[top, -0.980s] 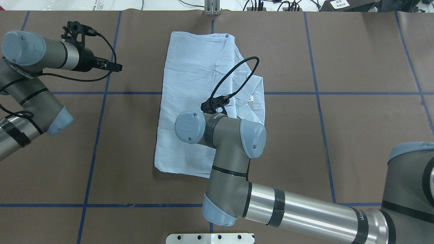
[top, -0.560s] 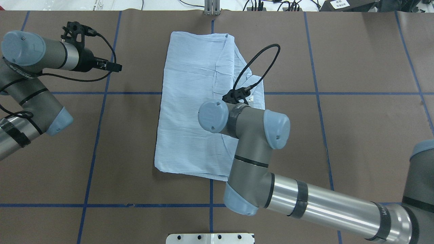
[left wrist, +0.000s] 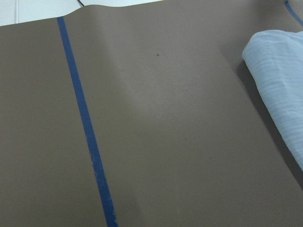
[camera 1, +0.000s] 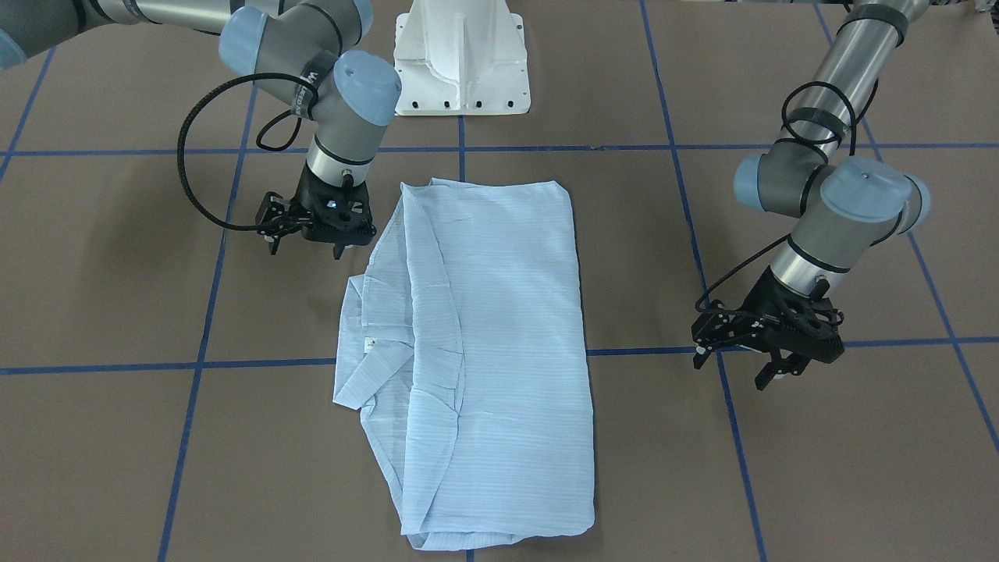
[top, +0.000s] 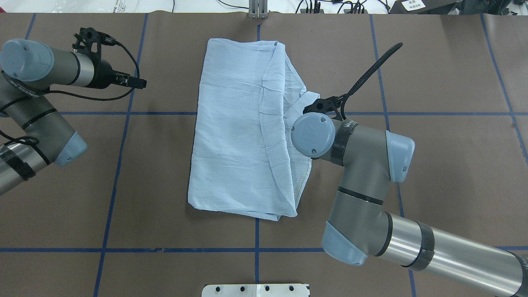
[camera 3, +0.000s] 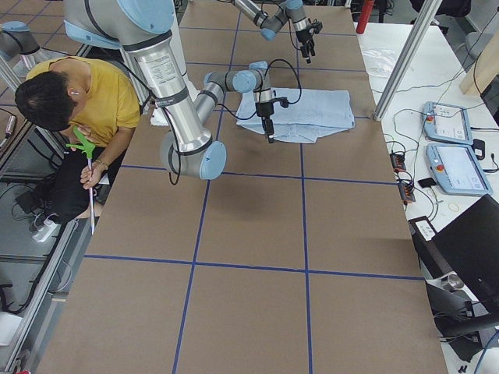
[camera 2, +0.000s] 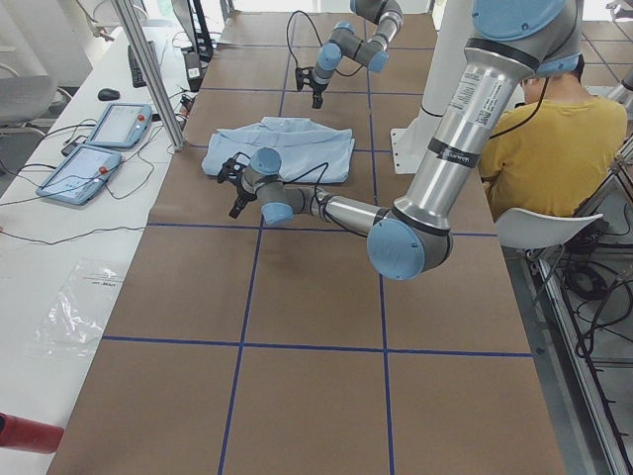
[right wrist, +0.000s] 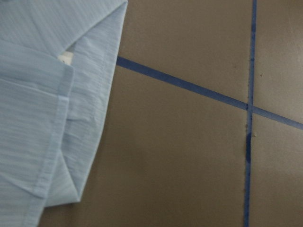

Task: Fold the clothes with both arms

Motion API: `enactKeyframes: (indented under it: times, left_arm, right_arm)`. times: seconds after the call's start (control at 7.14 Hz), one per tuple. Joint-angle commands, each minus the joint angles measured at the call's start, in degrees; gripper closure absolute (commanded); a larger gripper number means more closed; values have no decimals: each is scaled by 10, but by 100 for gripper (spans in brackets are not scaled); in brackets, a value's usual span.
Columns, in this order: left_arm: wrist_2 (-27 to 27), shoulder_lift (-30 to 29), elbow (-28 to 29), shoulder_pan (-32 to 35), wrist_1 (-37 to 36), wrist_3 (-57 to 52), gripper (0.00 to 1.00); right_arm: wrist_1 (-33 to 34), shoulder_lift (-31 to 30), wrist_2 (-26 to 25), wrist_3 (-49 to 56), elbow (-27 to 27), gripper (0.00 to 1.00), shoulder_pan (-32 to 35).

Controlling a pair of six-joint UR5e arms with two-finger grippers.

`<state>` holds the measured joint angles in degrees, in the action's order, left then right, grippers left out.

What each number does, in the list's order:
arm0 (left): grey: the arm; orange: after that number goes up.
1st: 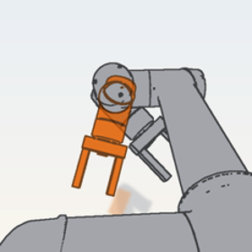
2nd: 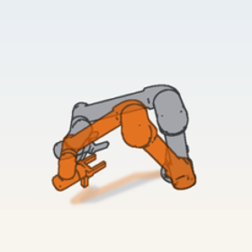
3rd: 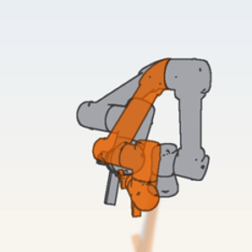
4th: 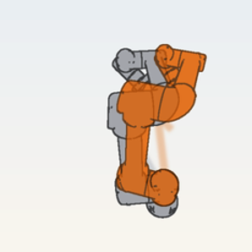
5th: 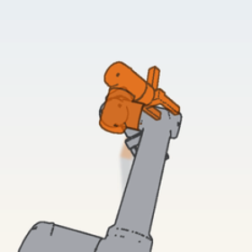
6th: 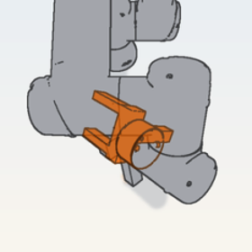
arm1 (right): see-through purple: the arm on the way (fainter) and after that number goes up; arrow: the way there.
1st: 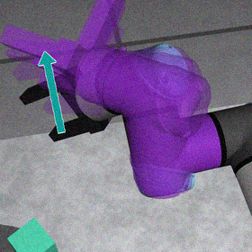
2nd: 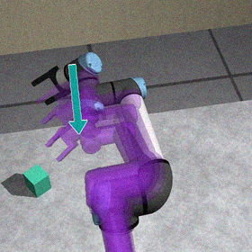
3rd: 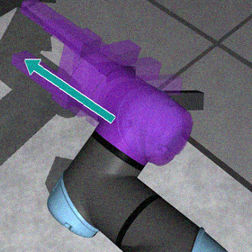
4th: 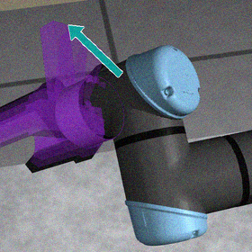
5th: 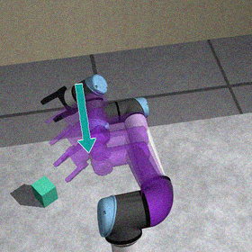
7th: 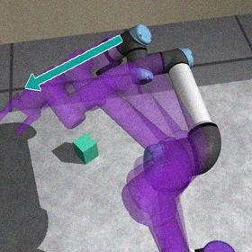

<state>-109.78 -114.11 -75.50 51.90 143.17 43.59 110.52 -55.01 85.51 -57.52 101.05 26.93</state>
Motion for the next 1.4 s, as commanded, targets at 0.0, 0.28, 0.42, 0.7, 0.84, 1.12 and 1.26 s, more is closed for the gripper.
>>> enactKeyframes:
  times: [0.0,0.28,0.42,0.7,0.84,1.12,1.26]
  left_arm:
    - [0,0,0,0,0,0,0]
    - [1,0,0,0,0,0,0]
    - [0,2,0,0,0,0,0]
    - [1,2,0,0,0,-1,0]
    - [1,2,0,0,0,-1,0]
    - [1,3,0,0,0,-1,0]
    - [1,3,0,0,0,-1,0]
  right_arm:
    - [-104,17,6,-56,-3,0,-40]
    - [-101,43,-6,-77,-23,1,-96]
    - [-101,37,-20,-72,-23,16,-117]
    - [-89,31,-38,-40,-25,36,-132]
    - [-83,30,-39,-14,-26,41,-132]
    - [-83,32,-43,-8,-25,61,-132]
    - [-83,34,-44,6,-24,74,-130]
